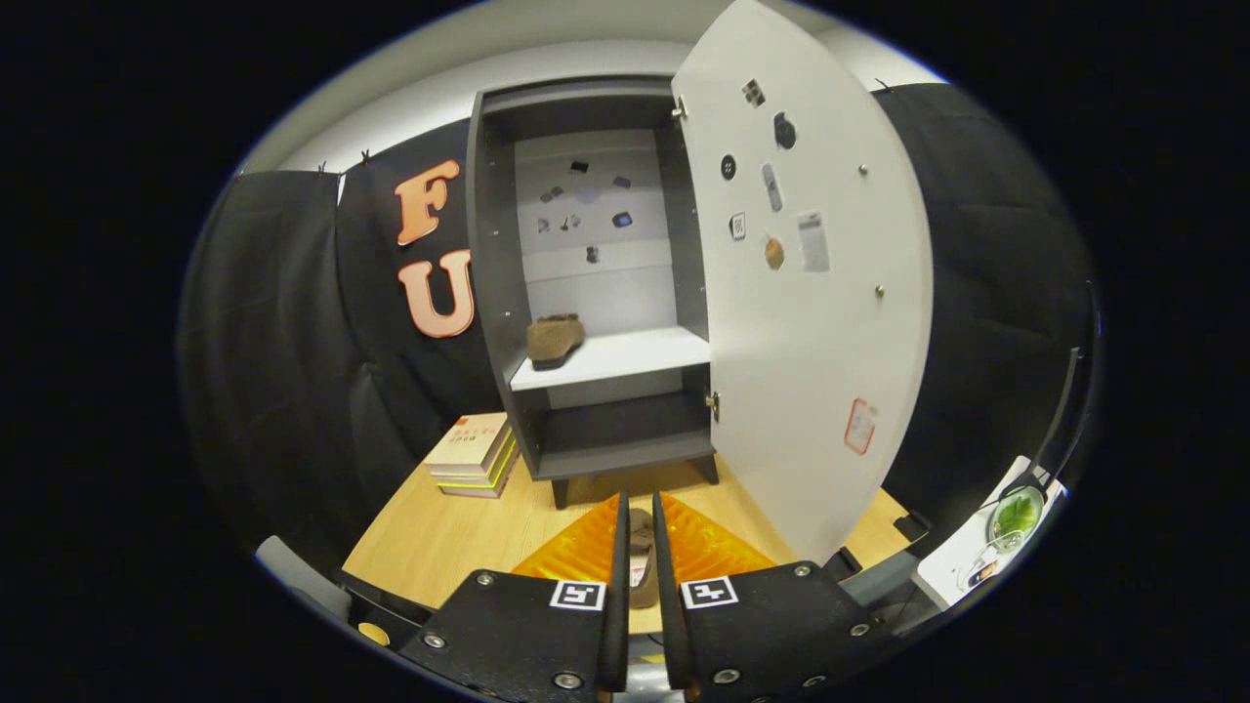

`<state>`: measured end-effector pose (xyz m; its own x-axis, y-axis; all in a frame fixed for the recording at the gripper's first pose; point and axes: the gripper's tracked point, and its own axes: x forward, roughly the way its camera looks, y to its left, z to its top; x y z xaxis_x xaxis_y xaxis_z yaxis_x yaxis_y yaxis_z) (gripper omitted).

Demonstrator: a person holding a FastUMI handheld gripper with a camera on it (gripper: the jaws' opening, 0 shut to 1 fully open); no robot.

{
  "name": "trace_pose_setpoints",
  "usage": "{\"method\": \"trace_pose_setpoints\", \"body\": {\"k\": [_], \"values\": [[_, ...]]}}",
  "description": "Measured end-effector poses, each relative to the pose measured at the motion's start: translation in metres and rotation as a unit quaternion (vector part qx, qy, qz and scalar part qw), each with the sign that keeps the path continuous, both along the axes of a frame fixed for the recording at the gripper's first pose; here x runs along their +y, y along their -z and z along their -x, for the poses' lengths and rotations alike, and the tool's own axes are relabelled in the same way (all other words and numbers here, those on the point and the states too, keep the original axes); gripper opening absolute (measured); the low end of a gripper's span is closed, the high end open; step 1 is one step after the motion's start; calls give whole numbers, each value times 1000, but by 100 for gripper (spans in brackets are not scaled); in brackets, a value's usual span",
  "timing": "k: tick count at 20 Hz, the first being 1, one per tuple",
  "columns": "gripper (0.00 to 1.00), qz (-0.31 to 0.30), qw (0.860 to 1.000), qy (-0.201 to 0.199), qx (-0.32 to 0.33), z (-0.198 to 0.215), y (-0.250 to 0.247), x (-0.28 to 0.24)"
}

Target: Open the shoe cabinet door, grab the shoes and put them into the shoe cabinet, then close the shoe cabinet door.

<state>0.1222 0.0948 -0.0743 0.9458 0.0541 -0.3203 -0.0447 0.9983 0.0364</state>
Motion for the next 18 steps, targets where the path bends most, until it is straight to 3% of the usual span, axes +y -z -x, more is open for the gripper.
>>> {"method": "trace_pose_setpoints", "body": {"k": [7,18], "values": [[17,9,995,-25,98,28,31,5],[18,19,973,-52,223,52,61,8]]}}
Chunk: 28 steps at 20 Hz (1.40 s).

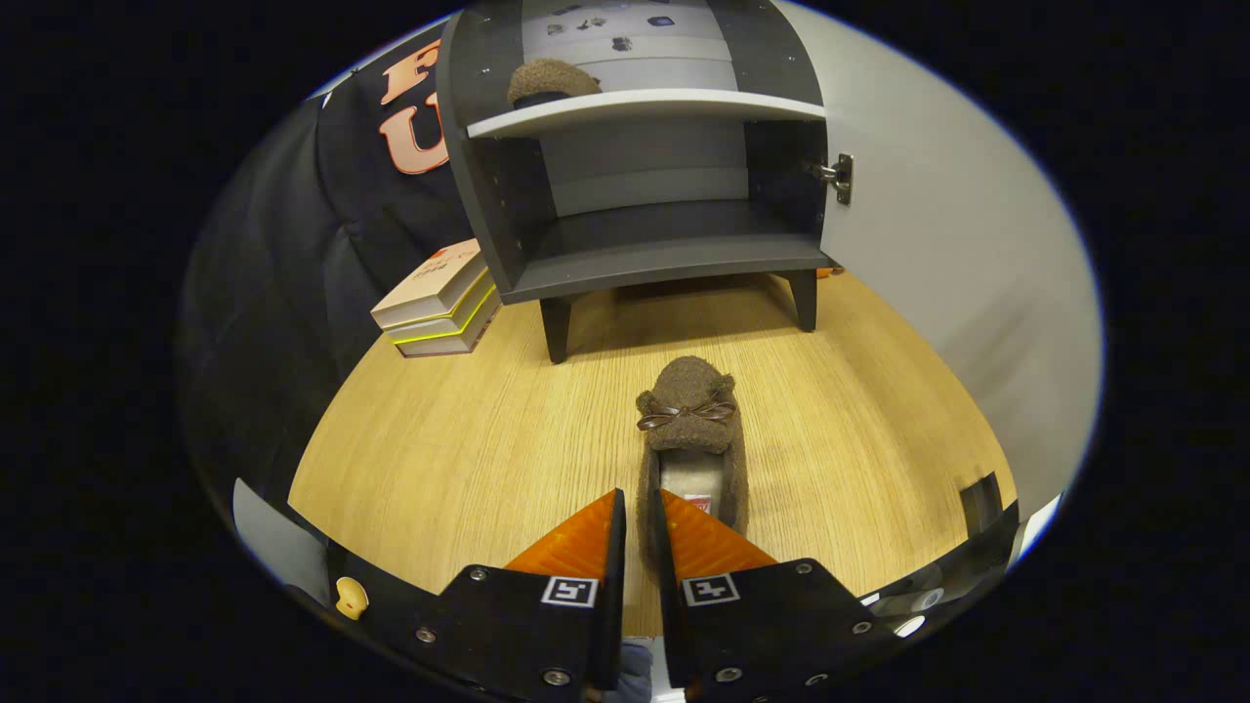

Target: Open the shoe cabinet door, grab the shoes and put them into the shoe cabinet, then close the shoe cabinet door.

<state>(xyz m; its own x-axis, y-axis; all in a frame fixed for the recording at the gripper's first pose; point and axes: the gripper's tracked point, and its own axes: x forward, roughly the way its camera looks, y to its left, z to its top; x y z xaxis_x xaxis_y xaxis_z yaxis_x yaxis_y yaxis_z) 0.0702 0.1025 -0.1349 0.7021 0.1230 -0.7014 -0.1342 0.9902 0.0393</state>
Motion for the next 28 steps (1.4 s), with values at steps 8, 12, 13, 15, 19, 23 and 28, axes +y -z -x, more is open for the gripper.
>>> {"method": "trace_pose_setpoints", "body": {"k": [8,12,13,15,19,23,28], "values": [[20,-23,999,9,39,-19,34,8],[21,-6,999,9,33,-35,42,6],[21,0,999,11,31,-39,44,4],[18,0,1000,15,24,-43,44,4],[7,-7,1000,17,16,-39,33,0],[7,-1,1000,20,15,-32,17,-8],[7,-2,999,20,-37,-44,-36,-13]]}}
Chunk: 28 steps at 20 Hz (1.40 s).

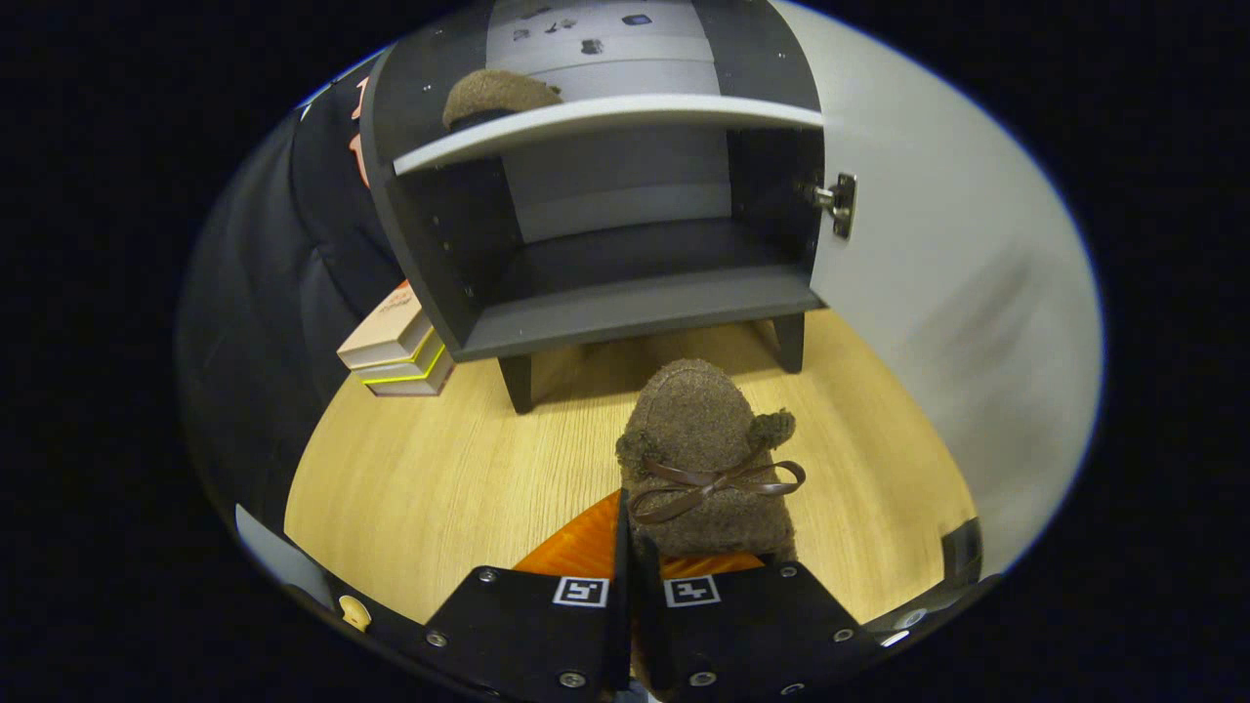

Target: Open the shoe cabinet door, grab the shoes and put them into the shoe cabinet, then close the shoe cabinet door.

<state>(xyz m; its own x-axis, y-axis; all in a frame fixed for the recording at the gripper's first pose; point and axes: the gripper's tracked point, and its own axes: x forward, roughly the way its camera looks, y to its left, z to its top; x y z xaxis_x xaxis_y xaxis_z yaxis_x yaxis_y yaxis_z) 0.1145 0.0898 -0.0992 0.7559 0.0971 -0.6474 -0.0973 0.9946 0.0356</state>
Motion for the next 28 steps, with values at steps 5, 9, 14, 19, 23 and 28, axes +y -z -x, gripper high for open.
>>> {"method": "trace_pose_setpoints", "body": {"k": [5,9,14,19,23,28], "values": [[7,3,998,-10,-65,-28,-56,2],[7,15,995,-23,-100,-47,-88,3],[7,28,989,-38,-138,-74,-125,4],[6,41,985,-47,-160,-106,-148,2],[6,45,983,-52,-171,-128,-159,2],[7,46,985,-55,-160,-165,-162,5]]}}
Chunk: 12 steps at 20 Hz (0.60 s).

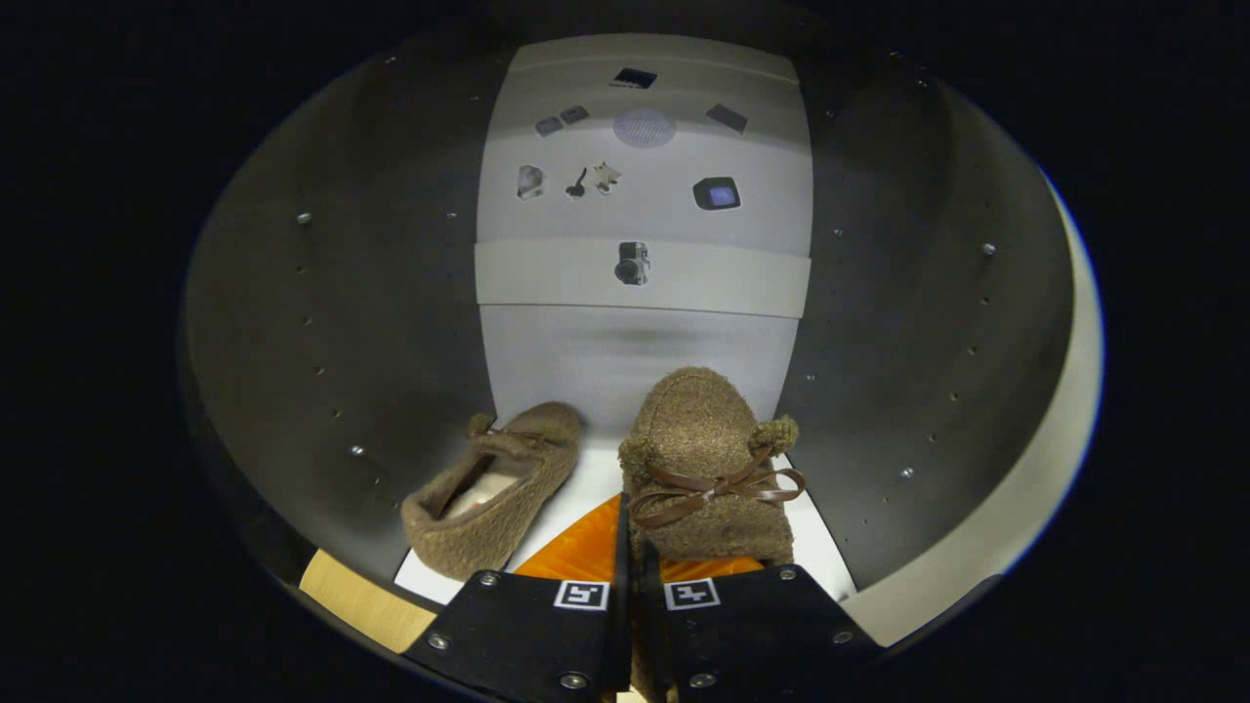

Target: Open the shoe cabinet door, grab the shoes and put them into the shoe cabinet, then close the shoe cabinet door.

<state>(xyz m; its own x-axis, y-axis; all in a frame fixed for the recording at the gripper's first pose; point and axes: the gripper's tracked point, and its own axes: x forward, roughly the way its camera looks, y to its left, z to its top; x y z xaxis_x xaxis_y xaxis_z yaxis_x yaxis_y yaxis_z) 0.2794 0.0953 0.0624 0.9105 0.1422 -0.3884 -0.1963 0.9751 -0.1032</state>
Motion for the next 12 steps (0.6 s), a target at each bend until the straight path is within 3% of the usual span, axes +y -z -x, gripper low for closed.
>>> {"method": "trace_pose_setpoints", "body": {"k": [12], "values": [[7,-19,995,23,91,-4,31,2]]}}
